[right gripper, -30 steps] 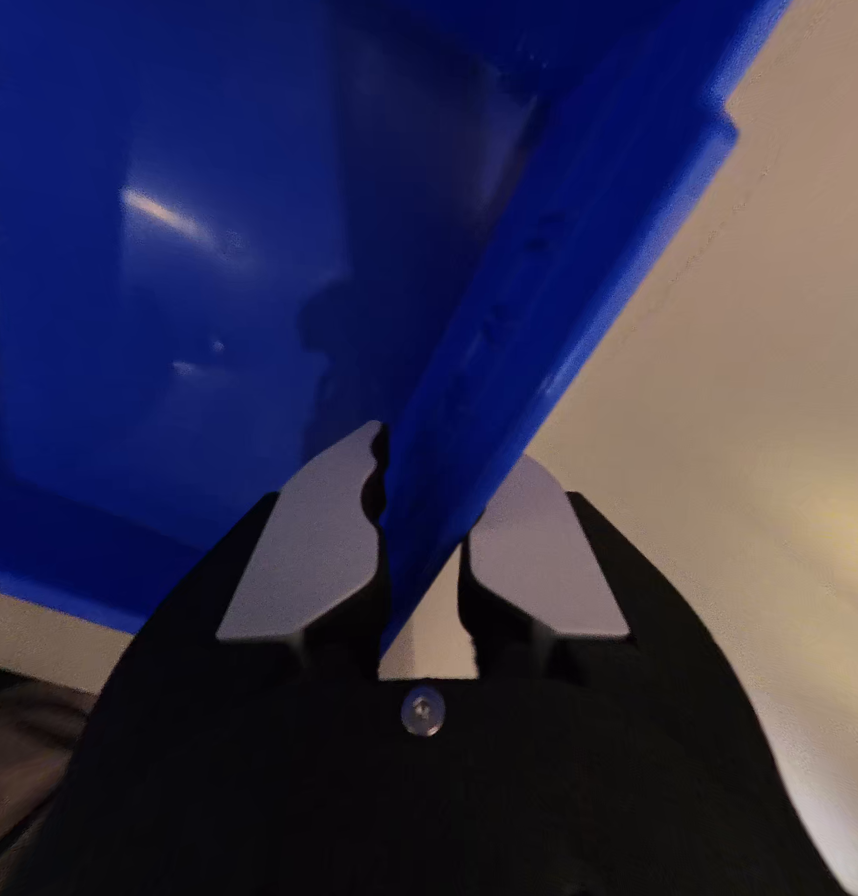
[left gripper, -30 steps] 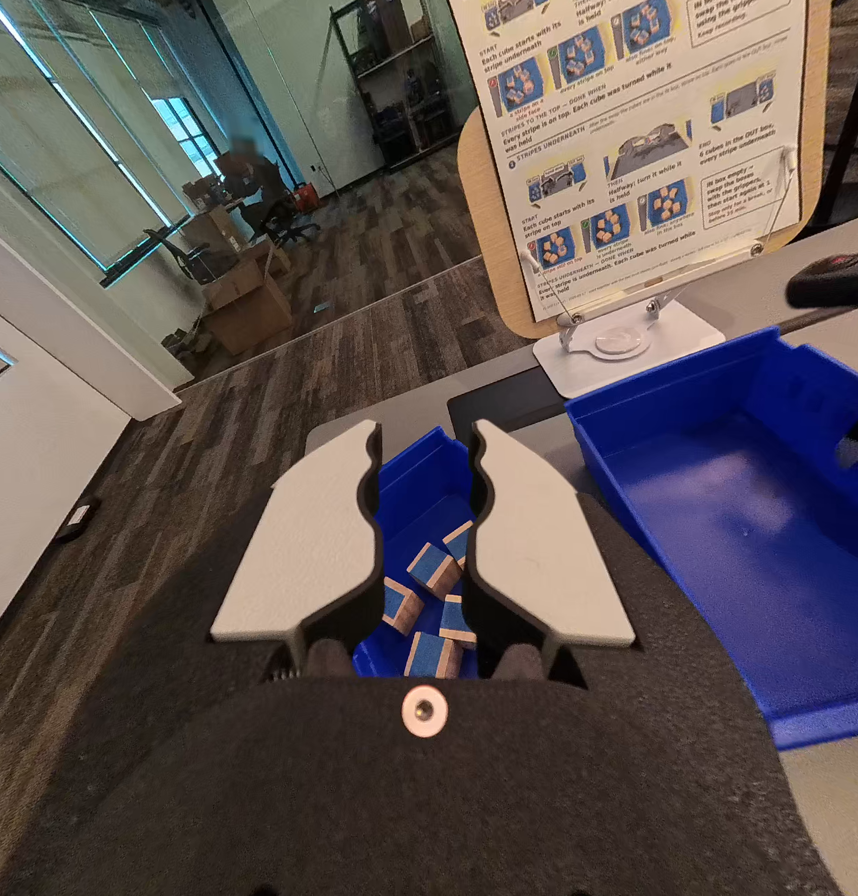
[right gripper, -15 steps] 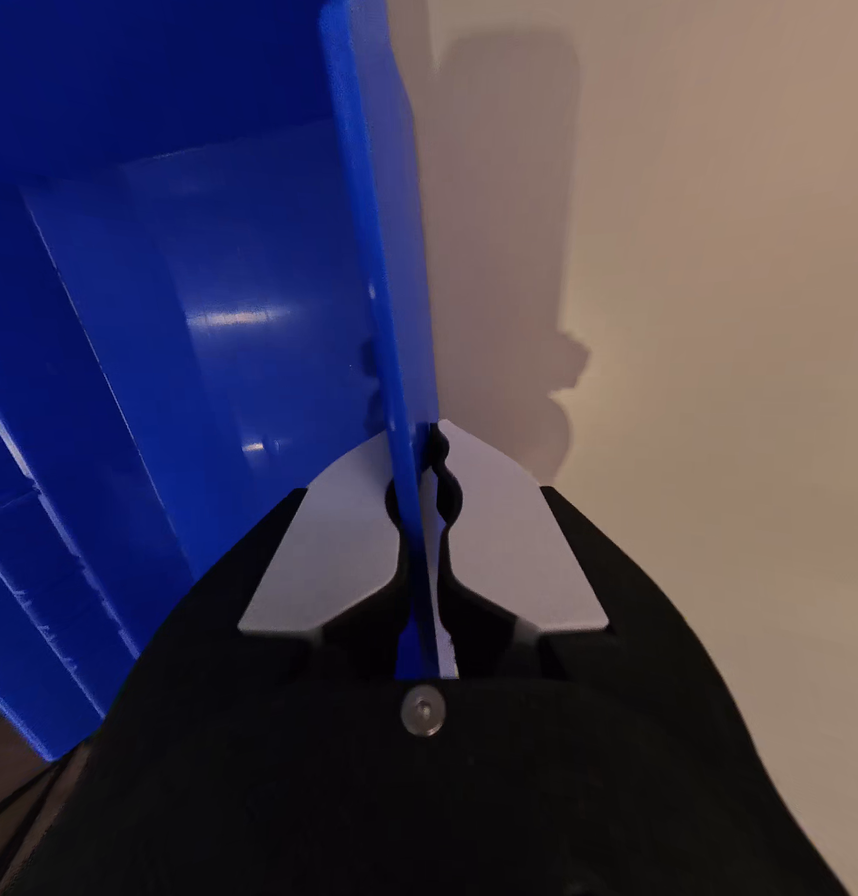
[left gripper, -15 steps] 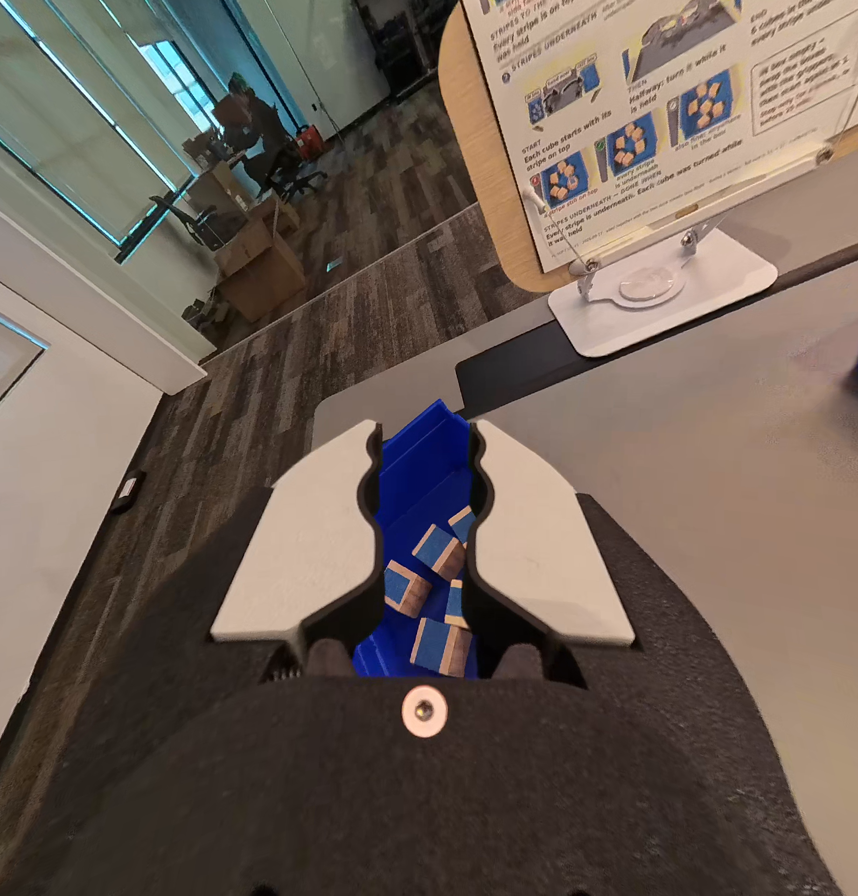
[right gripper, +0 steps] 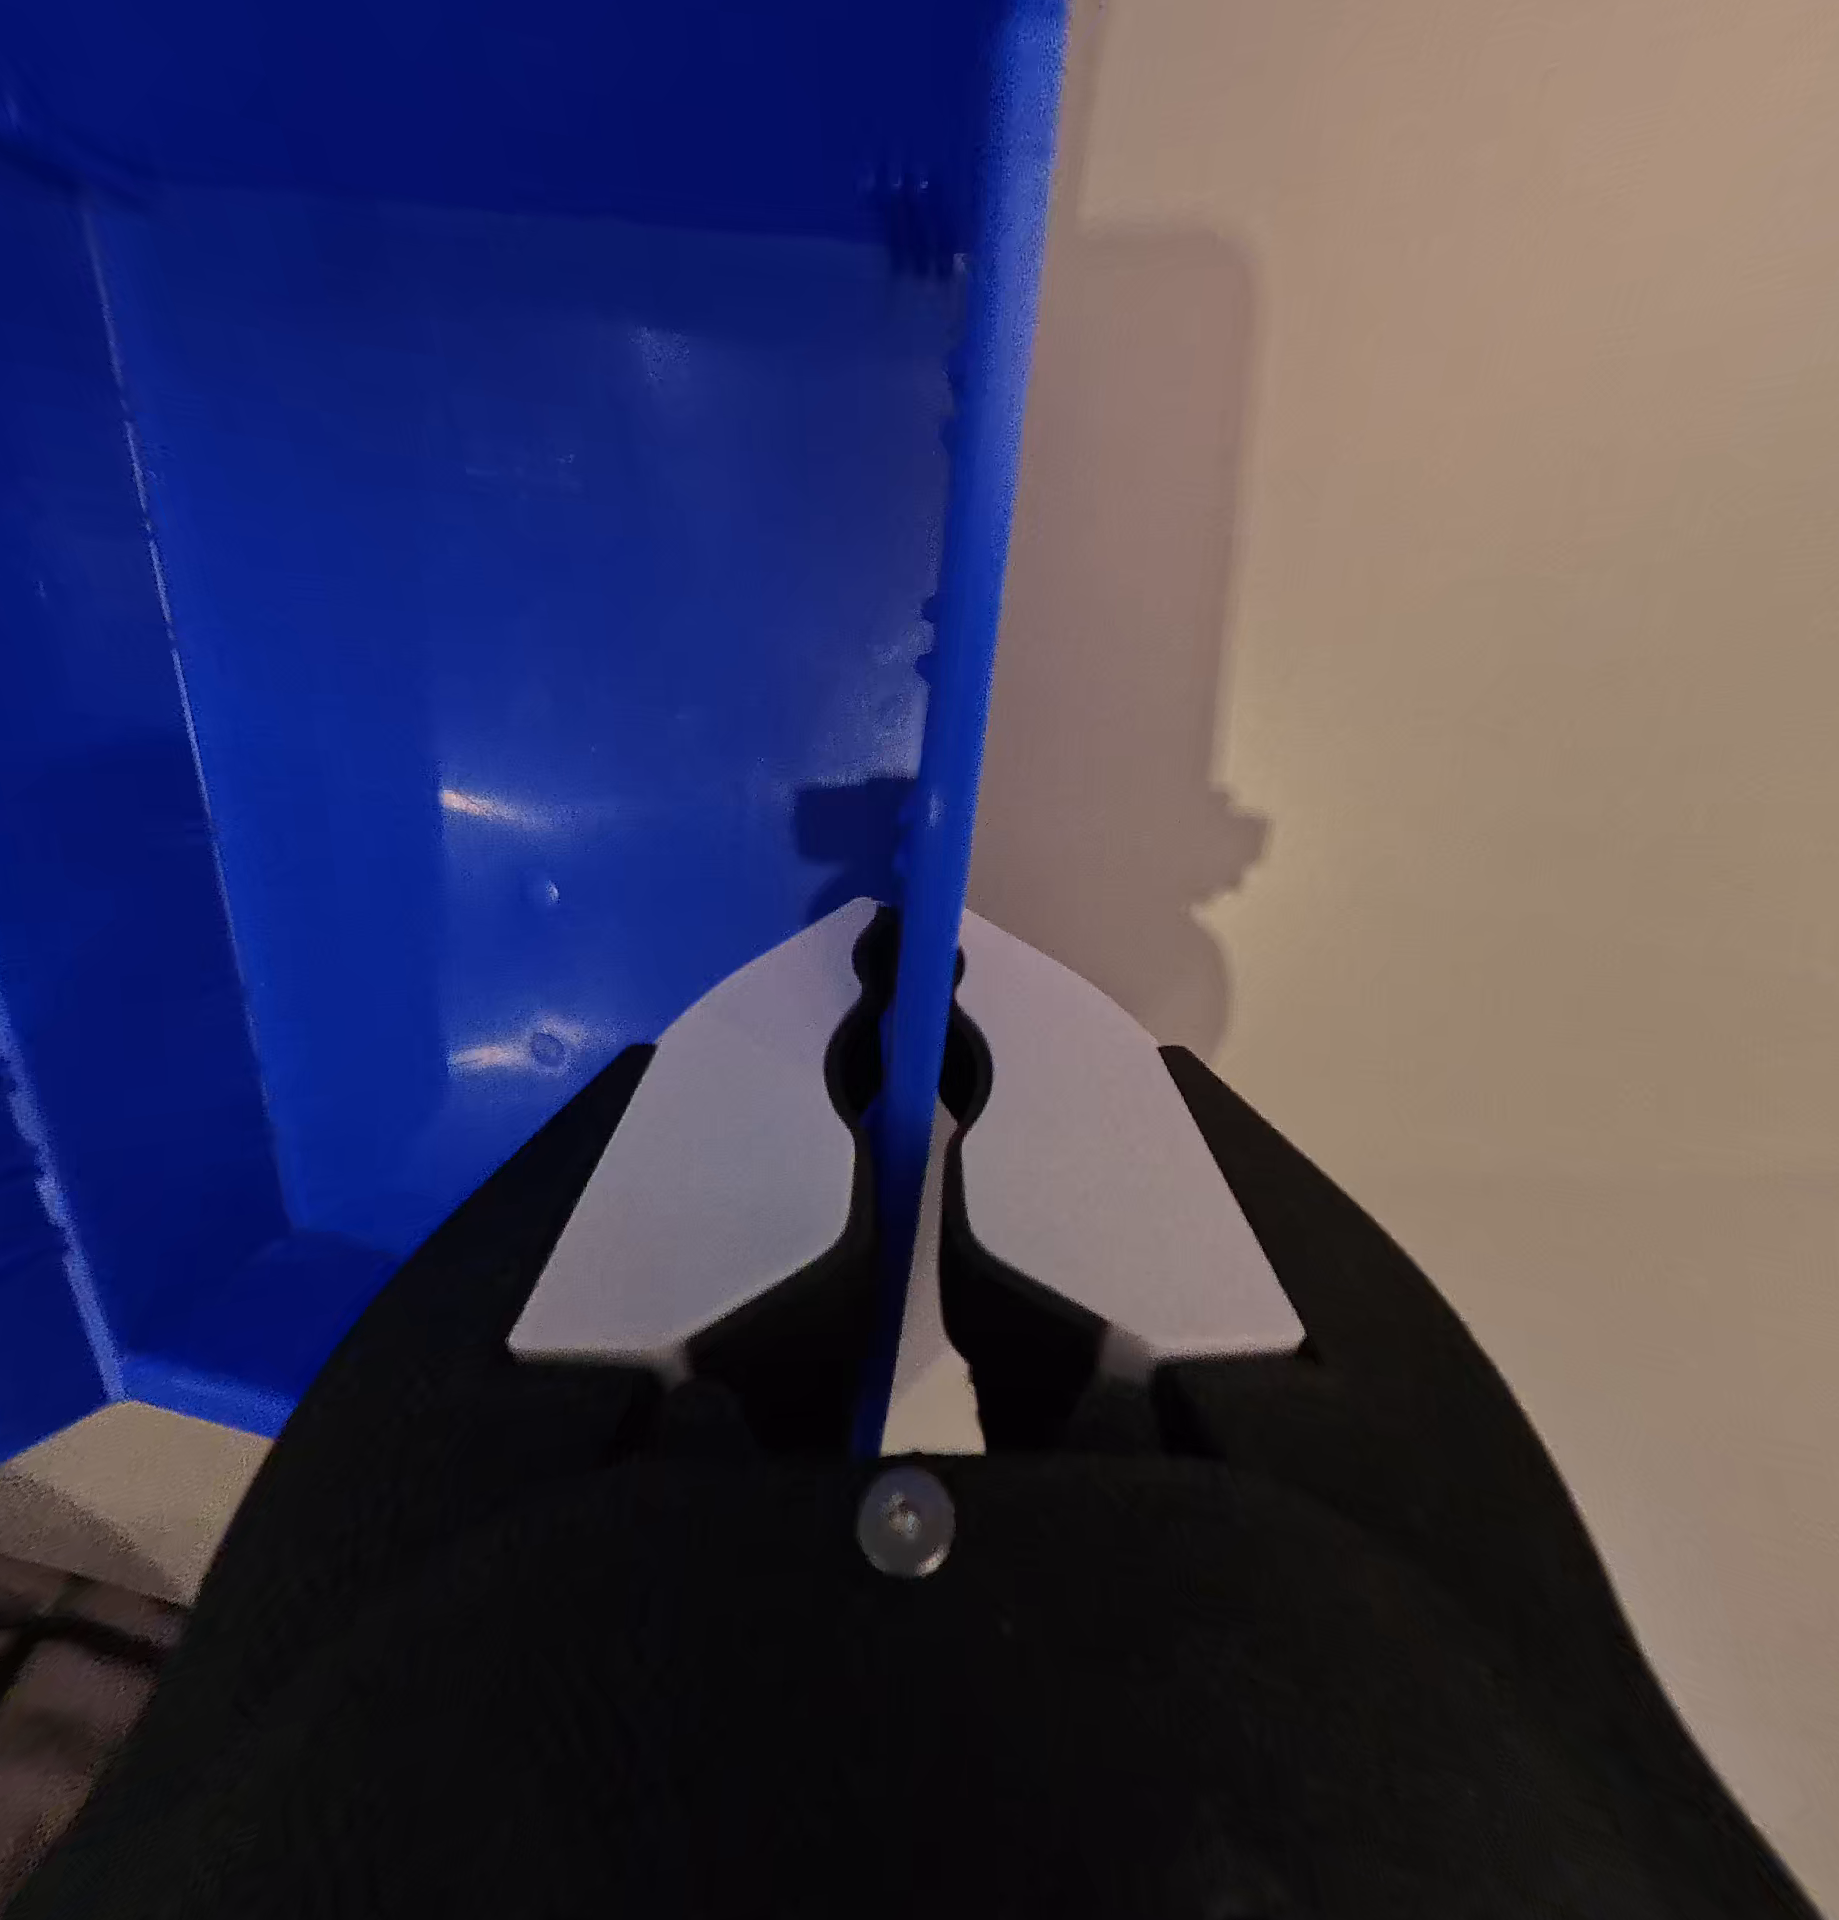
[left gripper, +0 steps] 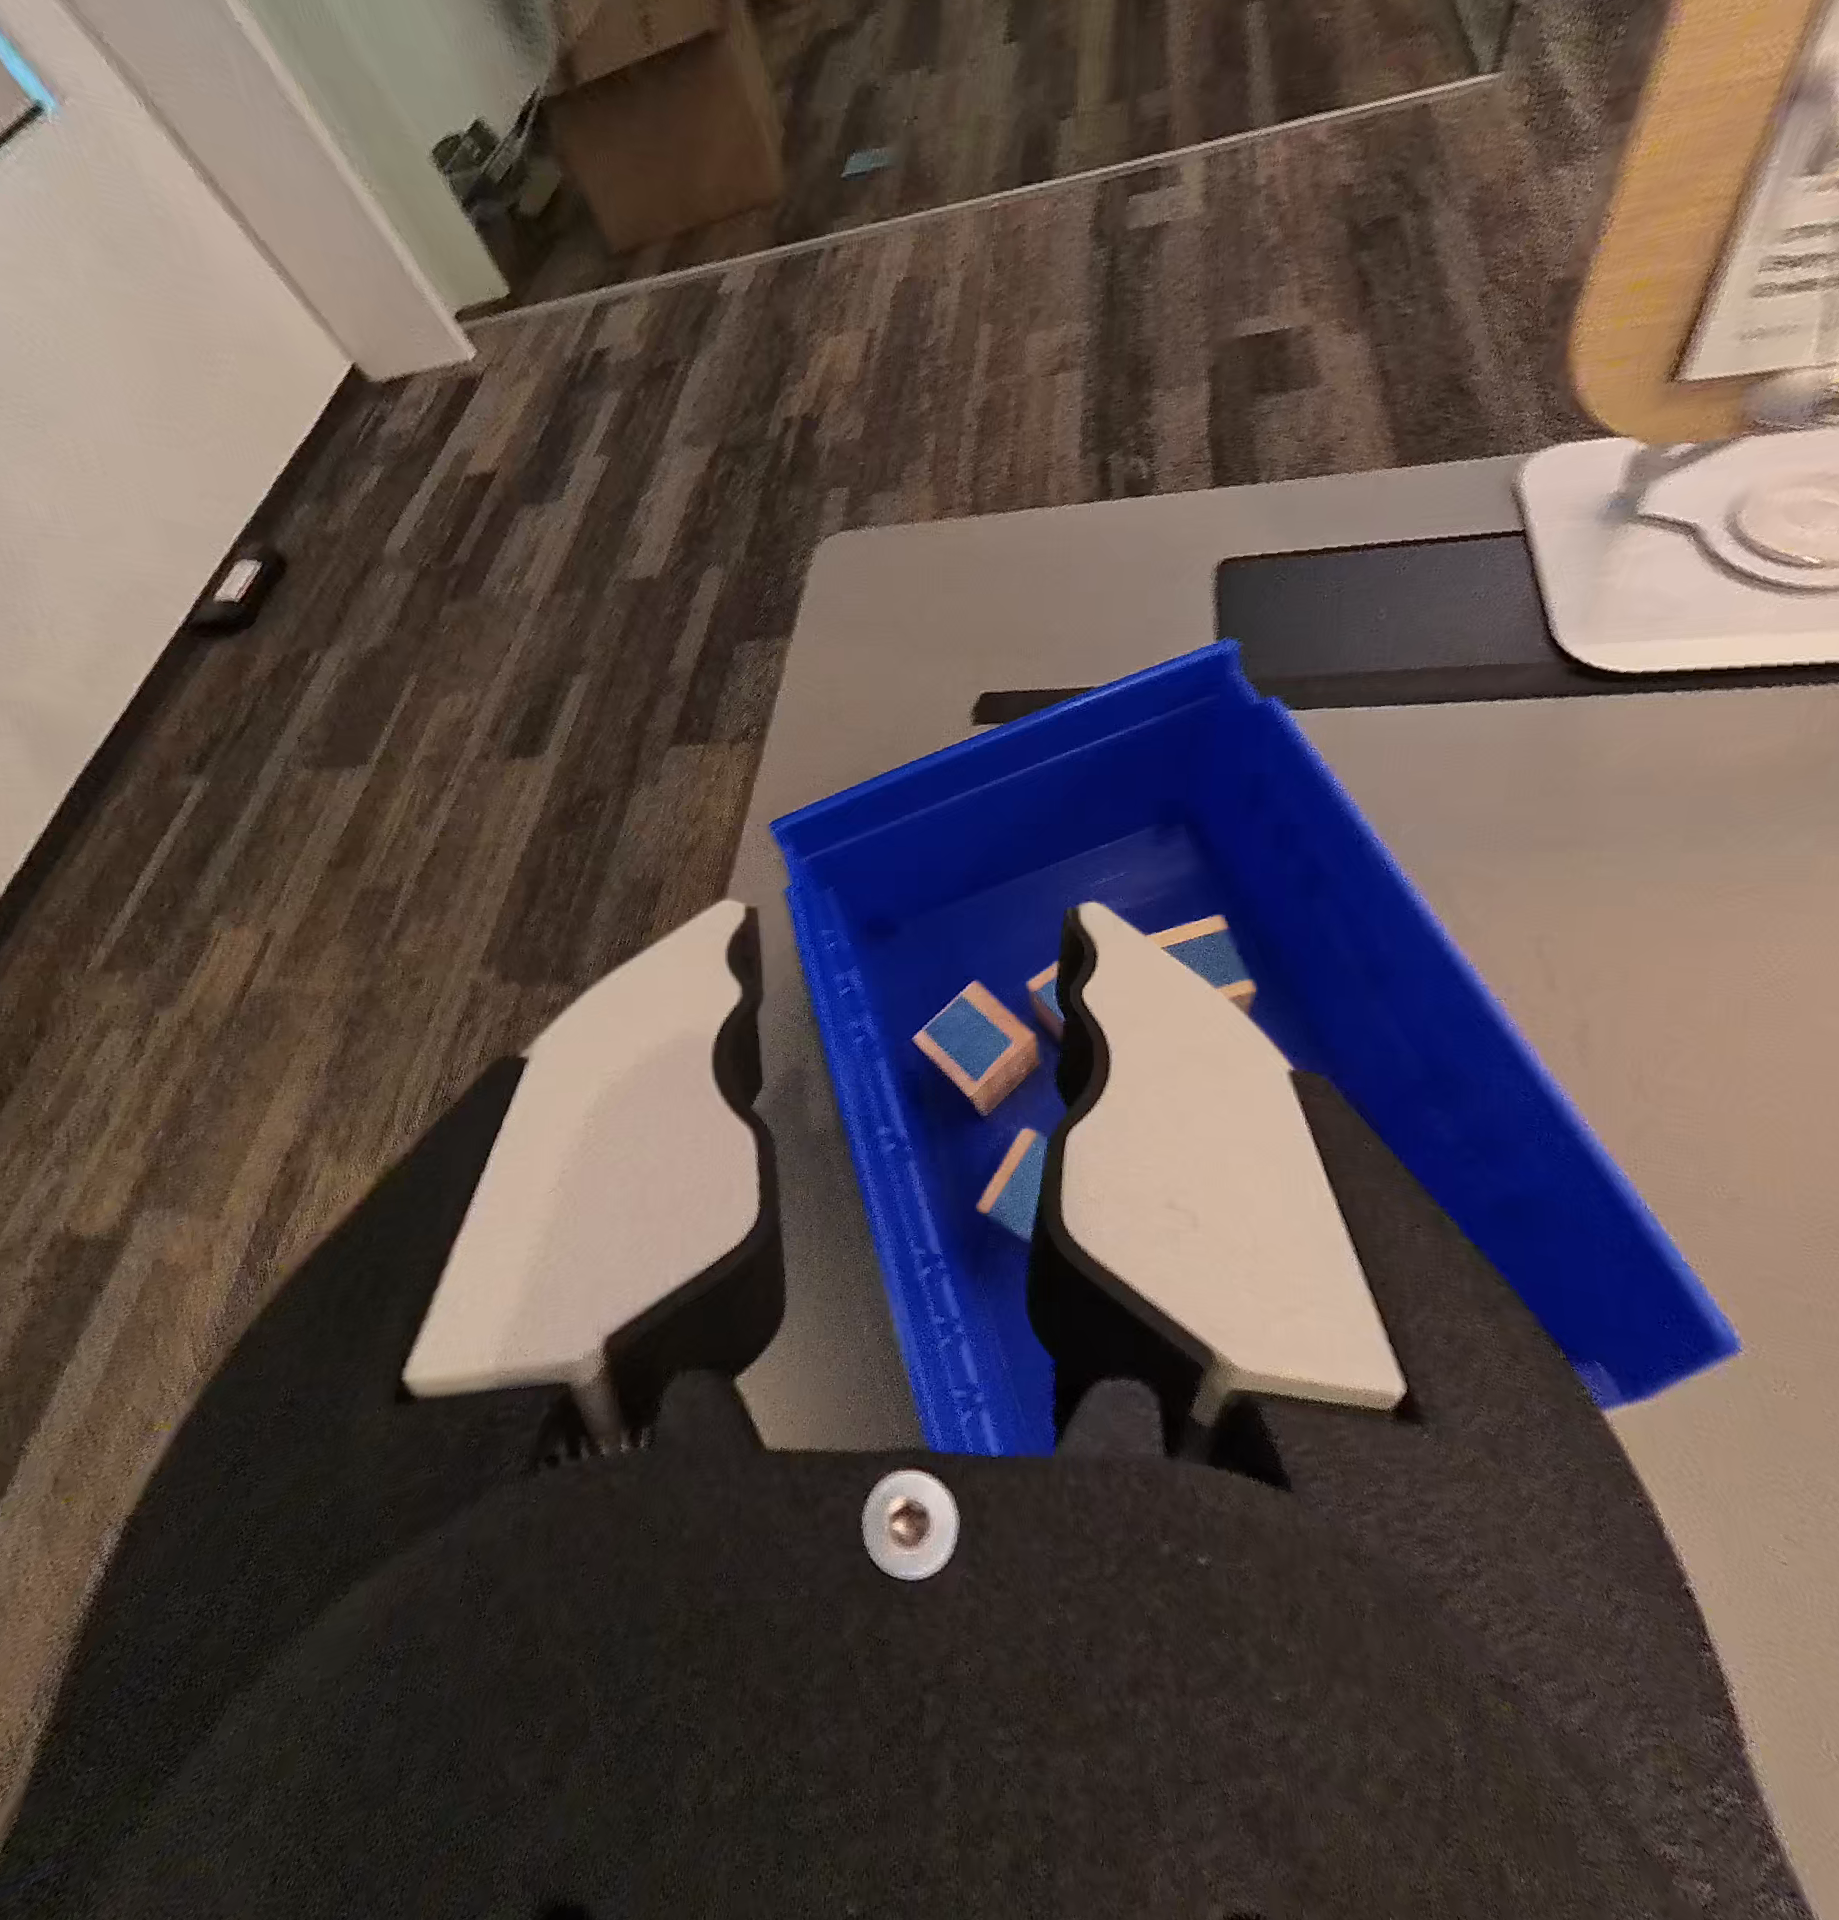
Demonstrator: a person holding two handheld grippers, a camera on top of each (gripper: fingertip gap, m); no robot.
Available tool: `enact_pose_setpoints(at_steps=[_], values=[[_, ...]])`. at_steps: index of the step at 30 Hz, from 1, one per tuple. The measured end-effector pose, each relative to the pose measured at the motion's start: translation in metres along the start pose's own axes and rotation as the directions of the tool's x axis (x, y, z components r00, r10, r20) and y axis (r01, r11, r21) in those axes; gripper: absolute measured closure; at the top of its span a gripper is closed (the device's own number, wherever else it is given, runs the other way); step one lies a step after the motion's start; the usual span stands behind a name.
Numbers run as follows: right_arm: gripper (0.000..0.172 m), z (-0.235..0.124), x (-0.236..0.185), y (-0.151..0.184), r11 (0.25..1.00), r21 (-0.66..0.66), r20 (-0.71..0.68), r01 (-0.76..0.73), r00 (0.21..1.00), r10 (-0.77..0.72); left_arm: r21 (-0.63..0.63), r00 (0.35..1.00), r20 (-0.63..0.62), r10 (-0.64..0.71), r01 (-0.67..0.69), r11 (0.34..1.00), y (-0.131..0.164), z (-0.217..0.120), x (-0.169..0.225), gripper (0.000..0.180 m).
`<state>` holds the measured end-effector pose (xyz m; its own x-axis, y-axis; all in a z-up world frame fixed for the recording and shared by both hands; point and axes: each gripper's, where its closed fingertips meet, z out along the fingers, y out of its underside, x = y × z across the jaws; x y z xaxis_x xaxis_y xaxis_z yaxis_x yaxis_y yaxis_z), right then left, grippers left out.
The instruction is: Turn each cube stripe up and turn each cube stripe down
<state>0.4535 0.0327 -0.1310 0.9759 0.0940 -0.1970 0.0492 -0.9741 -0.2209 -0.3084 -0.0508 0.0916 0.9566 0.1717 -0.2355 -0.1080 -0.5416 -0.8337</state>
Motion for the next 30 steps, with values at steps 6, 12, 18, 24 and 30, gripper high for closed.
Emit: enact_pose_setpoints(at_steps=[6, 12, 18, 24, 30], values=[[0.164, -0.005, 0.009, 0.012, 0.999, -0.031, -0.003, 0.036, 0.999, -0.037, -0.127, 0.993, 0.049, -0.107, 0.113, 0.986, 0.036, 0.031, -0.049, 0.124], [0.148, -0.015, 0.004, 0.012, 0.999, 0.041, 0.07, 0.012, 0.997, -0.015, -0.293, 0.991, 0.024, -0.128, 0.129, 0.947, 0.068, 0.067, -0.054, 0.125], [0.148, -0.052, 0.007, -0.011, 0.975, 0.221, -0.043, 0.007, 0.999, 0.002, -0.526, 0.991, 0.018, -0.131, 0.12, 0.842, 0.118, 0.093, -0.052, 0.119], [0.146, -0.057, 0.004, -0.004, 0.98, 0.196, -0.073, 0.029, 0.997, -0.015, -0.648, 0.984, -0.037, -0.175, 0.11, 0.754, 0.148, 0.11, -0.039, 0.133], [0.146, -0.038, 0.015, 0.008, 0.995, 0.1, -0.07, -0.021, 0.997, 0.028, -0.707, 0.98, -0.125, -0.154, 0.021, 0.707, 0.161, 0.121, -0.018, 0.168]])
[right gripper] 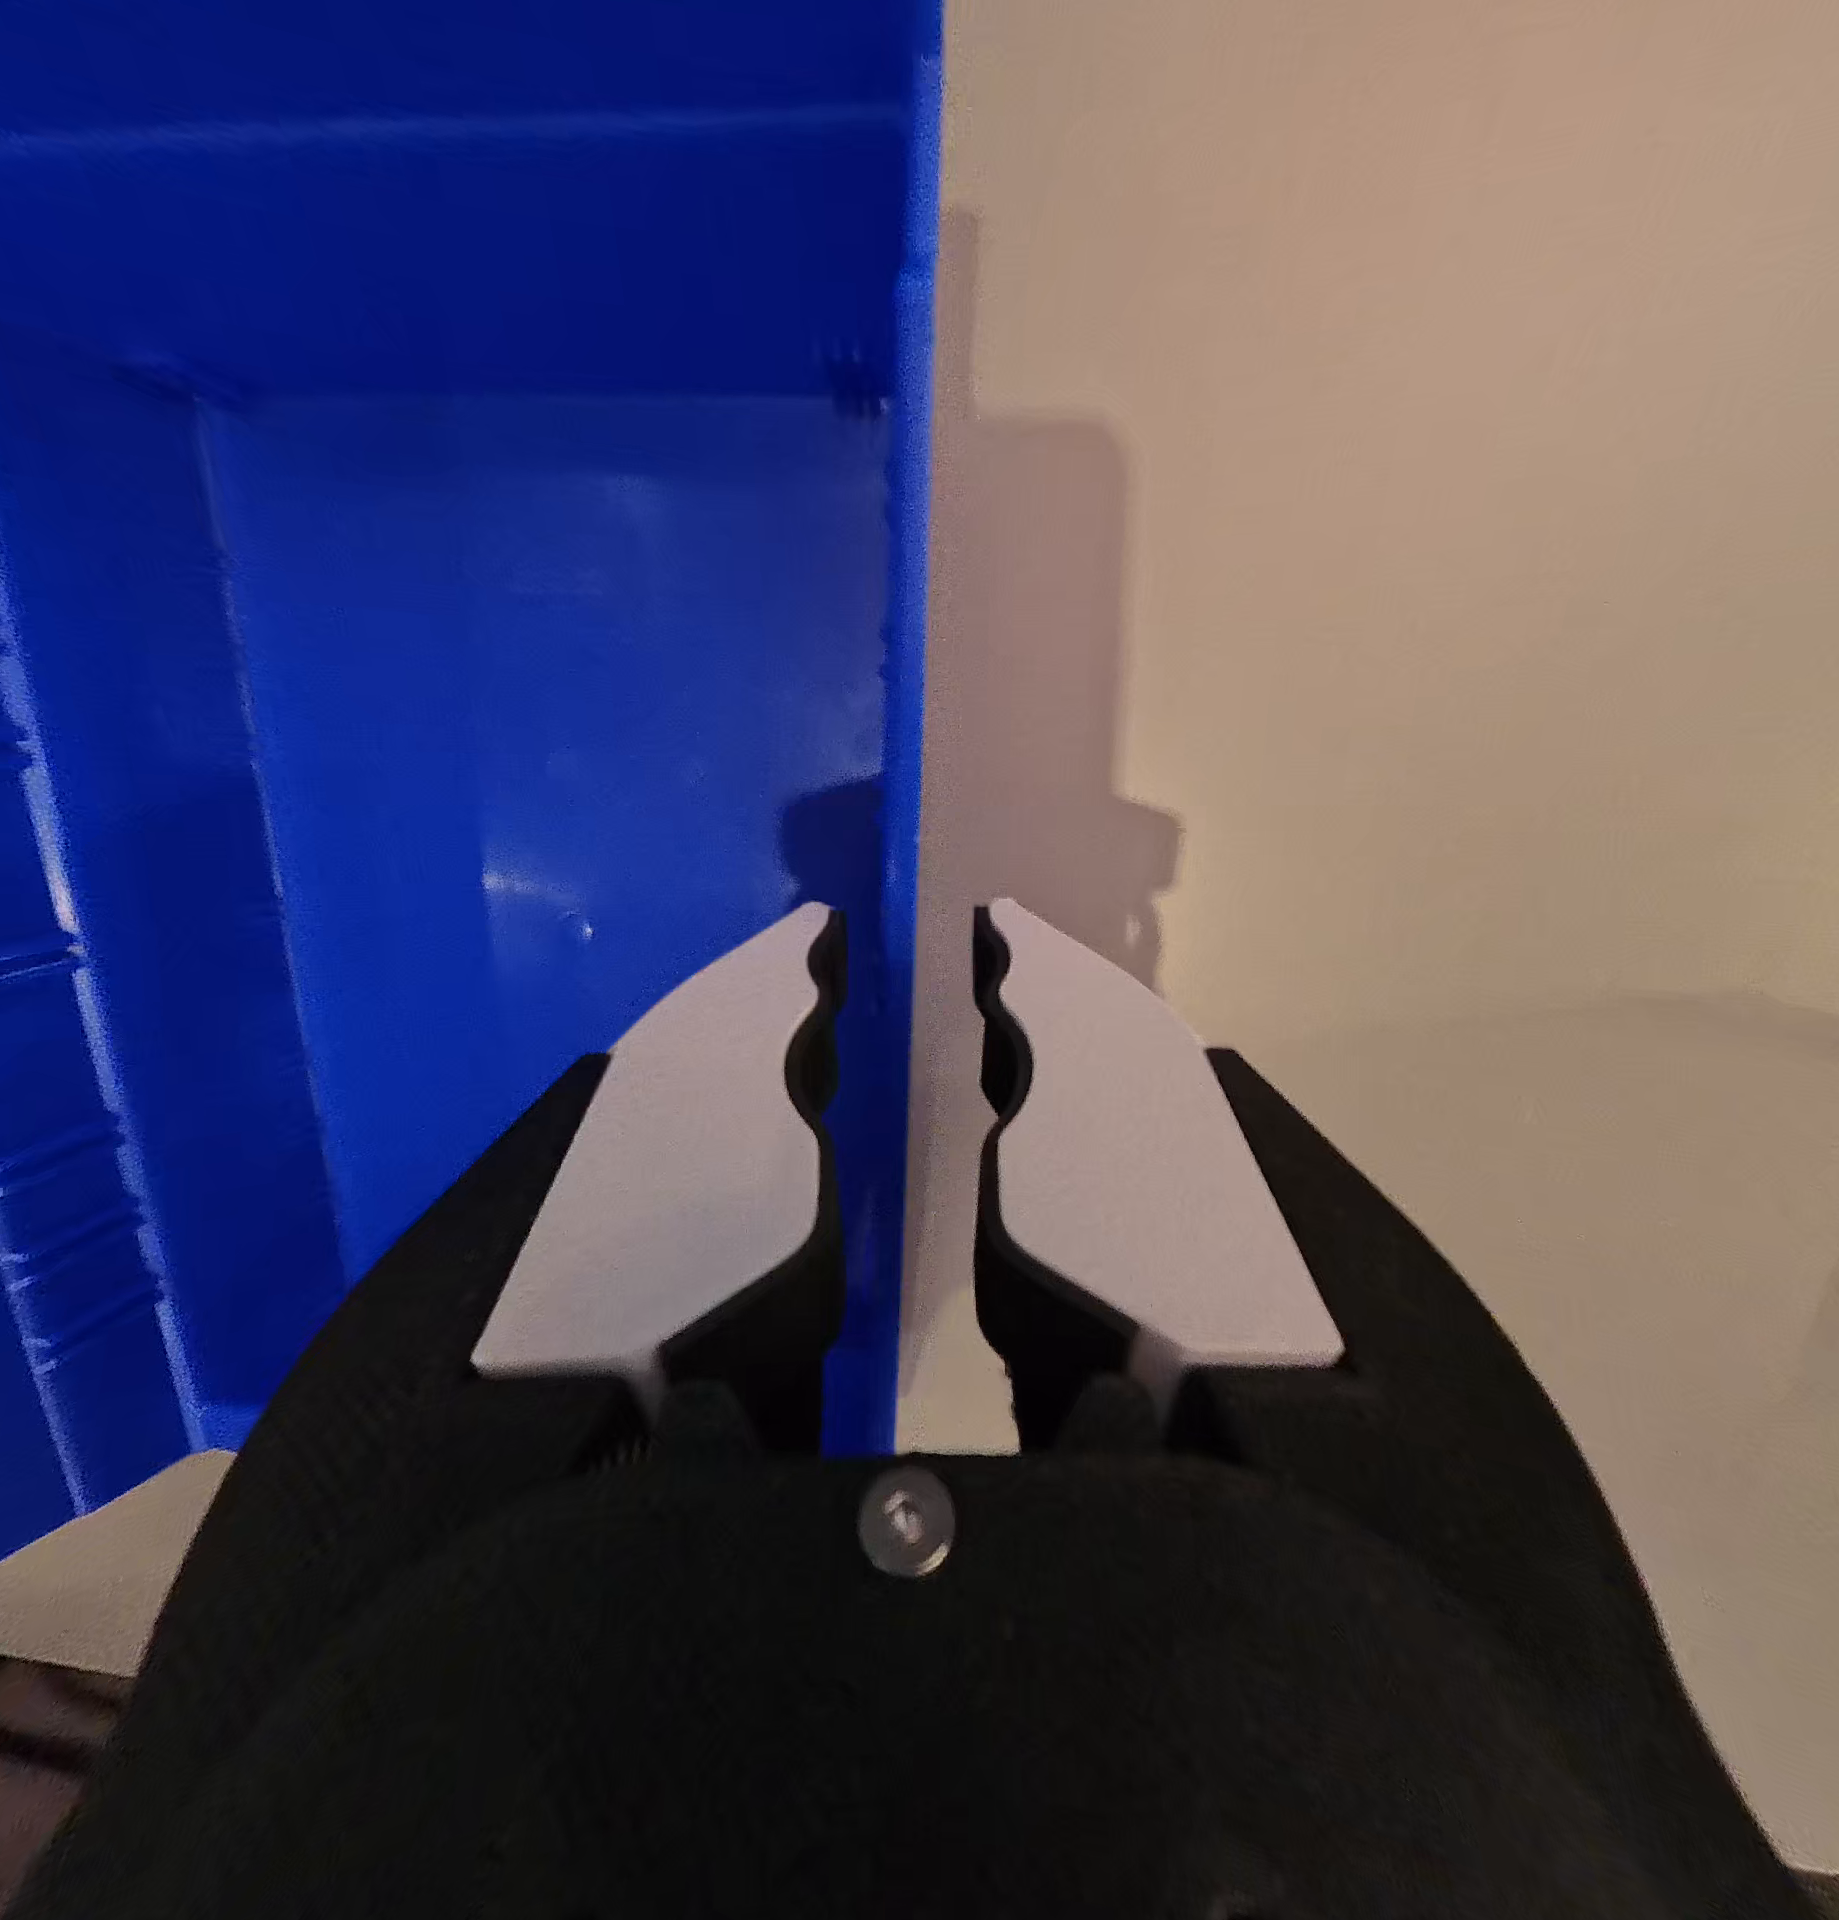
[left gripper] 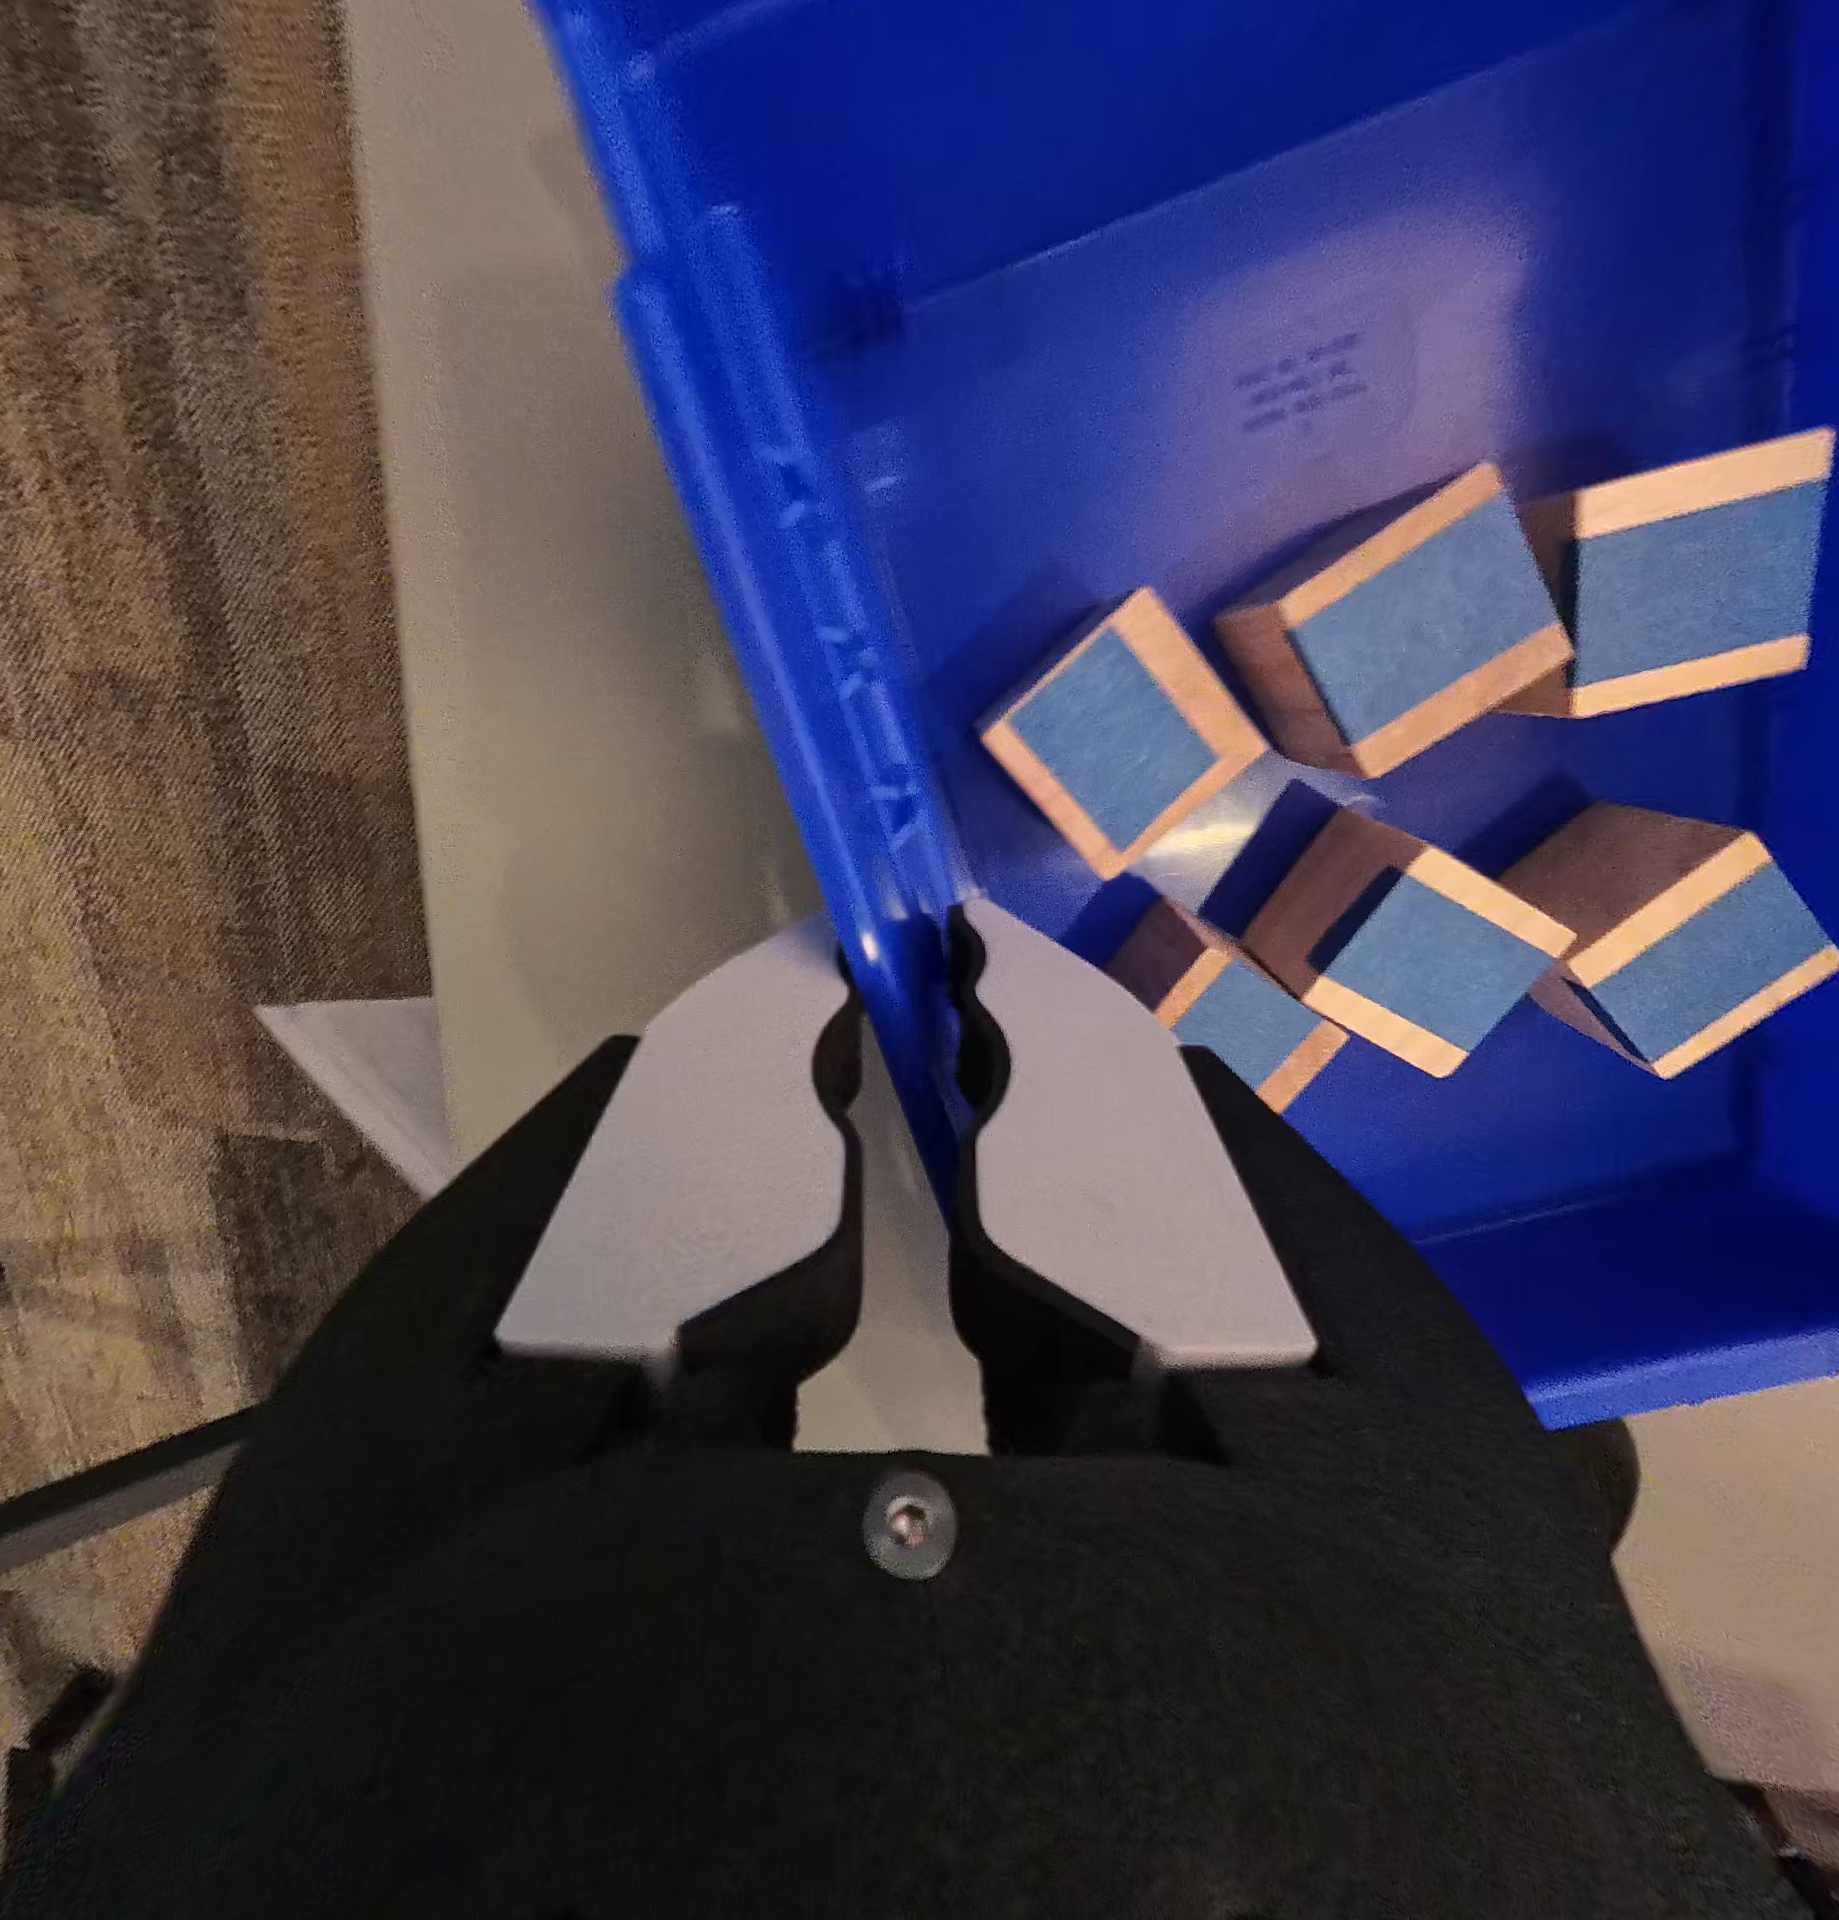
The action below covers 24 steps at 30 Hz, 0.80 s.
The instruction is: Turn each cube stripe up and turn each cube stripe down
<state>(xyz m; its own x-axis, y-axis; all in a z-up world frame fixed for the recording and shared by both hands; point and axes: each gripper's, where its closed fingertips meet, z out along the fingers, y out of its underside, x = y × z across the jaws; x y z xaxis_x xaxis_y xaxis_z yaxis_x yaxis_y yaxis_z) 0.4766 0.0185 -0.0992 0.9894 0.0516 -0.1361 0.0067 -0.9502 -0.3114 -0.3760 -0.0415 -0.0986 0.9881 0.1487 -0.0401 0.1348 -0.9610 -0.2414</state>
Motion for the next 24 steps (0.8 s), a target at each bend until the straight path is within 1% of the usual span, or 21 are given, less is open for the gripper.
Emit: enact_pose_setpoints(at_steps=[2, 4, 7, 9, 12, 14, 15, 17, 18, 20, 21, 22, 23, 24], values=[[0.146, 0.005, 0.002, 0.002, 1.0, -0.017, 0.016, -0.015, 1.0, 0.015, 0.003, 0.999, 0.036, 0.04, -0.04, 0.999, -0.005, 0.001, 0.0, 0.166], [0.147, 0.01, 0.003, 0.004, 0.999, -0.029, 0.031, -0.029, 0.999, 0.03, 0.021, 0.992, 0.06, 0.112, -0.113, 0.993, -0.013, 0.003, 0.002, 0.163], [0.146, 0.016, 0.002, 0.008, 0.997, -0.061, 0.05, -0.041, 0.998, 0.044, 0.08, 0.956, 0.125, 0.265, -0.276, 0.958, -0.033, 0.008, 0.007, 0.156], [0.146, 0.02, 0.0, 0.013, 0.995, -0.094, 0.058, -0.037, 0.997, 0.042, 0.108, 0.93, 0.154, 0.333, -0.351, 0.93, -0.043, 0.01, 0.015, 0.154], [0.146, 0.026, -0.003, 0.02, 0.99, -0.137, 0.065, -0.024, 0.997, 0.033, 0.148, 0.911, 0.131, 0.39, -0.407, 0.901, -0.052, 0.011, 0.033, 0.155], [0.146, 0.029, -0.006, 0.021, 0.988, -0.152, 0.07, -0.02, 0.997, 0.03, 0.163, 0.908, 0.112, 0.404, -0.417, 0.894, -0.054, 0.01, 0.042, 0.158], [0.146, 0.029, -0.006, 0.02, 0.988, -0.153, 0.068, -0.019, 0.997, 0.03, 0.175, 0.904, 0.123, 0.409, -0.425, 0.888, -0.056, 0.008, 0.044, 0.16], [0.146, 0.029, -0.006, 0.018, 0.989, -0.146, 0.054, -0.021, 0.998, 0.029, 0.241, 0.895, 0.188, 0.404, -0.441, 0.865, -0.067, -0.008, 0.044, 0.151], [0.146, 0.028, -0.005, 0.017, 0.991, -0.136, 0.046, -0.021, 0.999, 0.027, 0.29, 0.896, 0.187, 0.403, -0.443, 0.848, -0.071, -0.019, 0.049, 0.15], [0.146, 0.023, -0.003, 0.011, 0.995, -0.1, 0.028, -0.023, 0.999, 0.026, 0.429, 0.898, 0.153, 0.413, -0.437, 0.791, -0.078, -0.053, 0.066, 0.141], [0.146, 0.02, -0.002, 0.007, 0.997, -0.074, 0.019, -0.024, 0.999, 0.026, 0.506, 0.891, 0.101, 0.442, -0.428, 0.749, -0.077, -0.074, 0.082, 0.14], [0.147, 0.016, -0.002, 0.003, 0.999, -0.046, 0.014, -0.025, 1.0, 0.025, 0.582, 0.871, 0.041, 0.49, -0.42, 0.697, -0.073, -0.094, 0.101, 0.132], [0.146, 0.012, -0.003, -0.001, 1.0, -0.019, 0.015, -0.024, 1.0, 0.024, 0.648, 0.833, -0.009, 0.553, -0.416, 0.638, -0.067, -0.114, 0.12, 0.124], [0.146, 0.008, -0.004, -0.005, 1.0, 0.006, 0.02, -0.022, 1.0, 0.022, 0.699, 0.786, -0.036, 0.617, -0.422, 0.577, -0.058, -0.13, 0.136, 0.125]])
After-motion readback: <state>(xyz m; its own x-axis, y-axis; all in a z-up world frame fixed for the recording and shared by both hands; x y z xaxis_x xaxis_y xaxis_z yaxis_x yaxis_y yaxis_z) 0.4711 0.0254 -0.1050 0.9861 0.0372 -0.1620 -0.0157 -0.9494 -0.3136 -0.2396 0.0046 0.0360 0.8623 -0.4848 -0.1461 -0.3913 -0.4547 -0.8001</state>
